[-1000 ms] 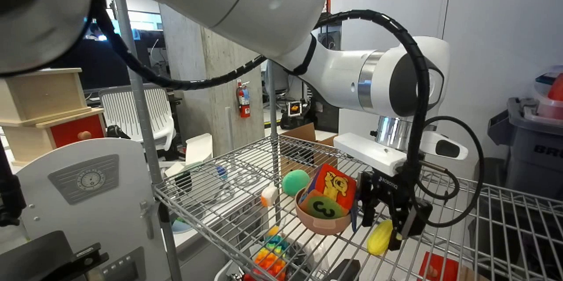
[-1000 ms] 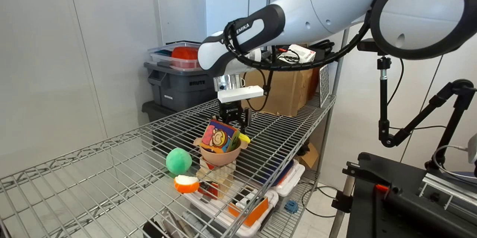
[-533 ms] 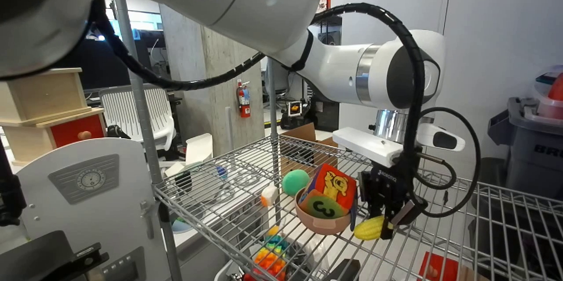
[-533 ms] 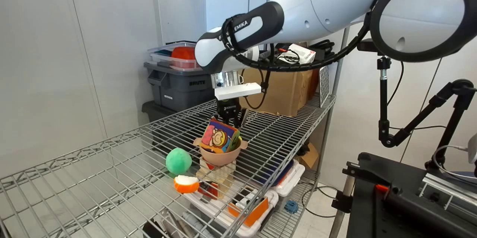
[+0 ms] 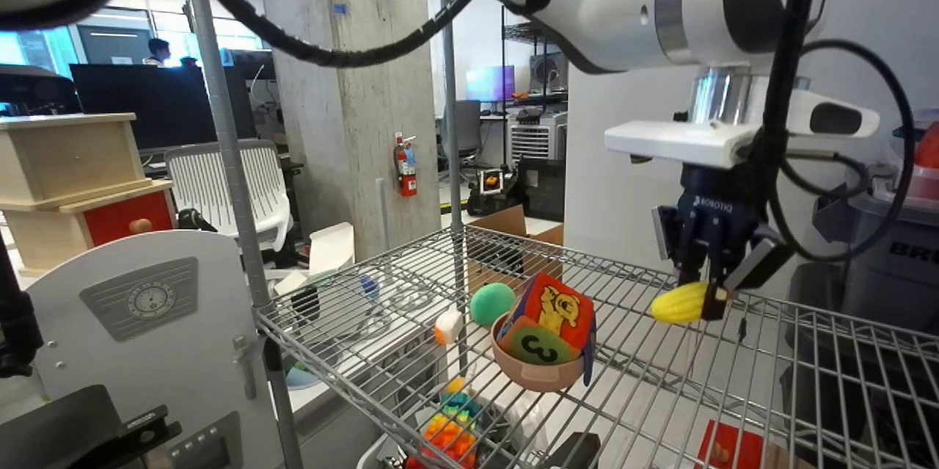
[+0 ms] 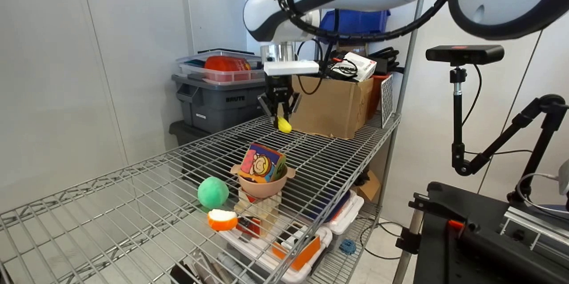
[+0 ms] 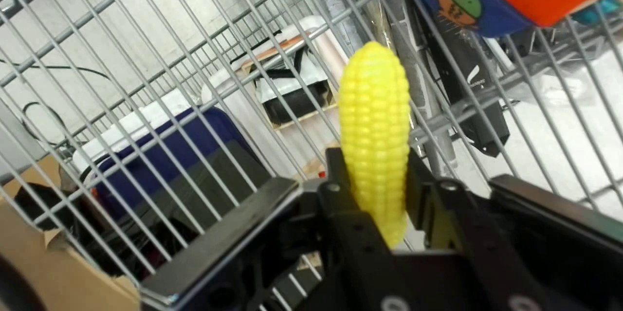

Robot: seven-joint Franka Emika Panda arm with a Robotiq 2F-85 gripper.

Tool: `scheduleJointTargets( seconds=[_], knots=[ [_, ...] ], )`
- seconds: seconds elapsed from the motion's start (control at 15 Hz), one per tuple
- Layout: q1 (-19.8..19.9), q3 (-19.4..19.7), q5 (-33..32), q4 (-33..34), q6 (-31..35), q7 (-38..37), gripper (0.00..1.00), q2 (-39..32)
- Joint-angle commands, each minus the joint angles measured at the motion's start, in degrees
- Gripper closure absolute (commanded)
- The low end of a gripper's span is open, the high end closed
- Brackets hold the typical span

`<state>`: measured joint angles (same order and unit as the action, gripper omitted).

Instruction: Move the cob of maize to the left

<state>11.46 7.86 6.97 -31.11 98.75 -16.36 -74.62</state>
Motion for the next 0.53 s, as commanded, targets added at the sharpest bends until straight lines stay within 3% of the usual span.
scheduleJointTargets(
  seconds=[0.0, 0.47],
  knots=[
    [-1.73, -1.54, 0.77, -0.69, -2.96, 1.10, 0.92, 5.37],
    [-14.15, -3.37, -0.96, -2.97, -3.38, 0.18, 0.92, 7.19]
  ],
)
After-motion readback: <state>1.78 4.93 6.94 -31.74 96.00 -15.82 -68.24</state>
